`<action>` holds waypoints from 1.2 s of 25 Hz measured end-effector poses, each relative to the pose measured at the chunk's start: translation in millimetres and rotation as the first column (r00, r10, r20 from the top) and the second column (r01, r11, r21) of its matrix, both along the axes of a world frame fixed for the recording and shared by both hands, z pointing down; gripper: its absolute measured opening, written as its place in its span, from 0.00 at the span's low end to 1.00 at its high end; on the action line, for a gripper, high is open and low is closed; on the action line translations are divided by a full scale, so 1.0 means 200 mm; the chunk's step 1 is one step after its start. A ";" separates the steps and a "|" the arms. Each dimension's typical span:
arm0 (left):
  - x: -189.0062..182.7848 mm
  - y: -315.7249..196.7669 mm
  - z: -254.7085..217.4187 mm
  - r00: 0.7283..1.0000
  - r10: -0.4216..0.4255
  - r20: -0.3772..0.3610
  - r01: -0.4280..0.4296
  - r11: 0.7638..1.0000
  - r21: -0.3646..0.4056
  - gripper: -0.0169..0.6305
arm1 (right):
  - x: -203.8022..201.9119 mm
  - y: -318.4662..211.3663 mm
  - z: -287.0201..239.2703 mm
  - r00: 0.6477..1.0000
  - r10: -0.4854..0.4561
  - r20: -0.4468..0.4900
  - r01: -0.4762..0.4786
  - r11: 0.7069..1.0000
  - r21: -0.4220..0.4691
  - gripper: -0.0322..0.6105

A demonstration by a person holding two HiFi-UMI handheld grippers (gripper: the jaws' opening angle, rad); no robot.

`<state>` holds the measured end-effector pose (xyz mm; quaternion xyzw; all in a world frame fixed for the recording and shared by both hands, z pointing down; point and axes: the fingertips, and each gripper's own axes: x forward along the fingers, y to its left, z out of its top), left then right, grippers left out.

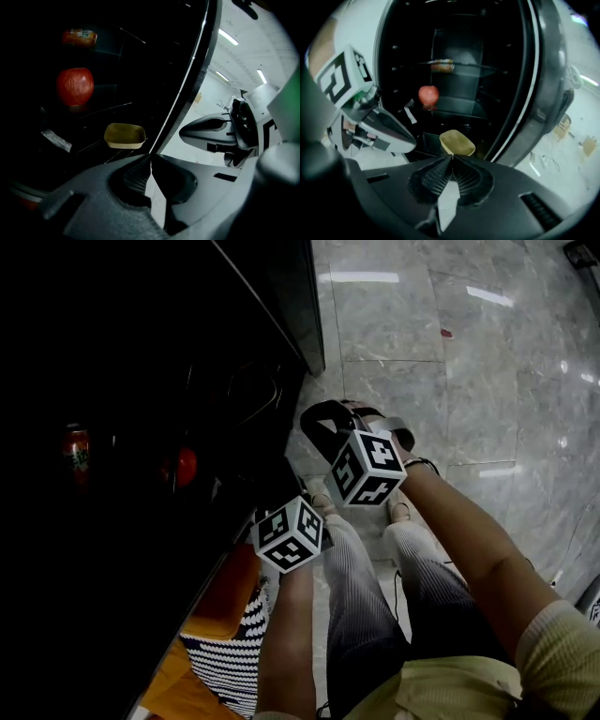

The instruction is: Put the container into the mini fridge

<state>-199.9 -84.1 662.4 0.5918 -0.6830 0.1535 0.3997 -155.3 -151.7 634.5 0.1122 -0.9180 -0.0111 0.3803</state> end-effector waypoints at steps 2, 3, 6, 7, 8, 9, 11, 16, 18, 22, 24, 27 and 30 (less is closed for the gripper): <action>0.03 0.01 -0.05 1.000 0.023 0.002 -0.023 1.000 0.000 0.06 | 0.03 -0.01 -0.06 0.999 0.033 0.002 -0.033 0.999 -0.005 0.10; 0.04 0.02 -0.08 1.000 0.031 0.000 -0.031 1.000 0.000 0.06 | 0.05 -0.01 -0.10 0.999 0.049 0.003 -0.049 0.999 -0.007 0.10; 0.05 0.03 -0.17 0.999 0.050 0.005 -0.050 0.999 0.005 0.06 | 0.08 0.00 -0.19 0.997 0.079 0.007 -0.079 0.997 -0.015 0.10; 0.05 0.03 -0.20 0.999 0.054 0.008 -0.054 0.999 0.010 0.06 | 0.09 0.00 -0.22 0.996 0.085 0.009 -0.085 0.996 -0.017 0.10; 0.05 0.03 -0.24 0.998 0.058 0.010 -0.058 0.998 0.017 0.06 | 0.10 0.00 -0.25 0.996 0.092 0.012 -0.092 0.996 -0.018 0.10; 0.06 0.03 -0.28 0.998 0.062 0.011 -0.063 0.998 0.024 0.06 | 0.11 0.00 -0.28 0.995 0.100 0.016 -0.099 0.995 -0.019 0.10; 0.07 0.03 -0.35 0.997 0.075 0.015 -0.075 0.996 0.037 0.06 | 0.12 0.01 -0.34 0.994 0.111 0.024 -0.110 0.994 -0.024 0.10; 0.13 0.06 -0.50 0.992 0.124 0.027 -0.125 0.991 0.054 0.06 | 0.15 0.07 -0.49 0.992 0.119 0.032 -0.118 0.992 -0.040 0.10; 0.15 0.08 -0.57 0.991 0.132 0.020 -0.133 0.990 0.055 0.06 | 0.16 0.10 -0.54 0.991 0.132 0.038 -0.130 0.990 -0.049 0.10; 0.18 0.14 -0.67 0.993 0.114 -0.035 -0.112 0.992 0.056 0.06 | 0.19 0.16 -0.64 0.988 0.152 0.042 -0.149 0.987 -0.066 0.10; 0.18 0.14 -0.73 0.993 0.114 -0.032 -0.112 0.992 0.066 0.06 | 0.20 0.18 -0.69 0.987 0.154 0.047 -0.151 0.986 -0.068 0.10; 0.20 0.13 -0.83 0.994 0.110 -0.030 -0.107 0.990 0.090 0.06 | 0.23 0.18 -0.78 0.986 0.155 0.056 -0.152 0.986 -0.064 0.10; 0.22 0.12 -0.92 0.993 0.111 -0.039 -0.106 0.988 0.111 0.06 | 0.26 0.19 -0.85 0.986 0.156 0.055 -0.152 0.987 -0.057 0.10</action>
